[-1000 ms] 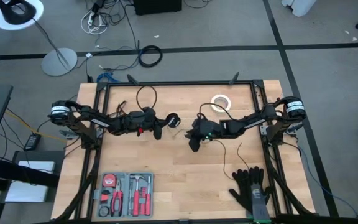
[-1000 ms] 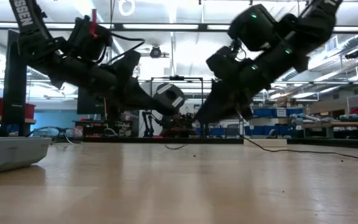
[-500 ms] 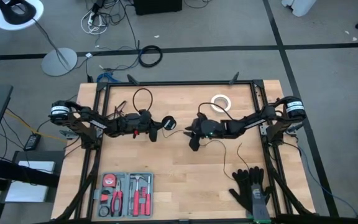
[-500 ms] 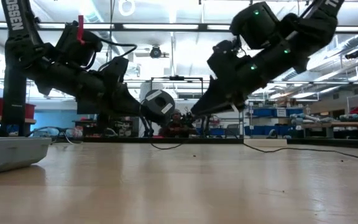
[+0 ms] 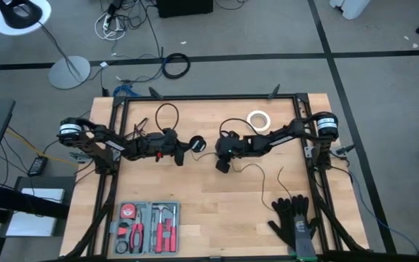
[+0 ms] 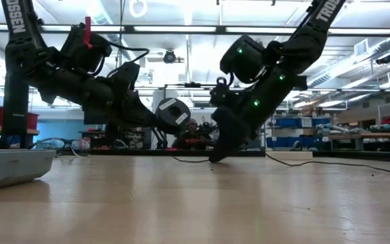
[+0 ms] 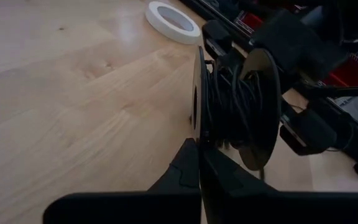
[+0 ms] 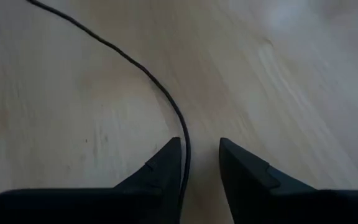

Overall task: Coil cords
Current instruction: Coil the black wire on the black spool

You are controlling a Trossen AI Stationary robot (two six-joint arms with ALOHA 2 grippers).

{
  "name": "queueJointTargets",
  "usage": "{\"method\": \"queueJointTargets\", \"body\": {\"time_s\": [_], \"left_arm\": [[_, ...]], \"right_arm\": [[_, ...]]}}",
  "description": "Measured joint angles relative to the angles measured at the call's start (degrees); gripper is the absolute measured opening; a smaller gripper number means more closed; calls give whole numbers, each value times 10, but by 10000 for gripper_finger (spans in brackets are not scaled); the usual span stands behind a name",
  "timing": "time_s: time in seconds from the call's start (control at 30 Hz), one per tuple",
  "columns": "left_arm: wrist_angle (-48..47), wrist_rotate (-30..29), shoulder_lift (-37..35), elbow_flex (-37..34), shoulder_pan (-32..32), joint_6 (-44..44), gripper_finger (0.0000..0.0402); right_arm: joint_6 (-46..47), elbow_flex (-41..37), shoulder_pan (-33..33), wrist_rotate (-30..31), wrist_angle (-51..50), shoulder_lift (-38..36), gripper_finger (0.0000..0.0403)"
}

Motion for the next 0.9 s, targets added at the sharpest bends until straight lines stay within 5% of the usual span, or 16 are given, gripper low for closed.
{"method": "queueJointTargets", "body": {"time_s": [0.27,0.9], "left_arm": [[0,0,0,0,3,1,0],[-4,63,0,0,3,32,0]], "right_arm": [[34,0,3,-18,-24,-6,9],[185,-3,3,73,-332,-159,1]]}}
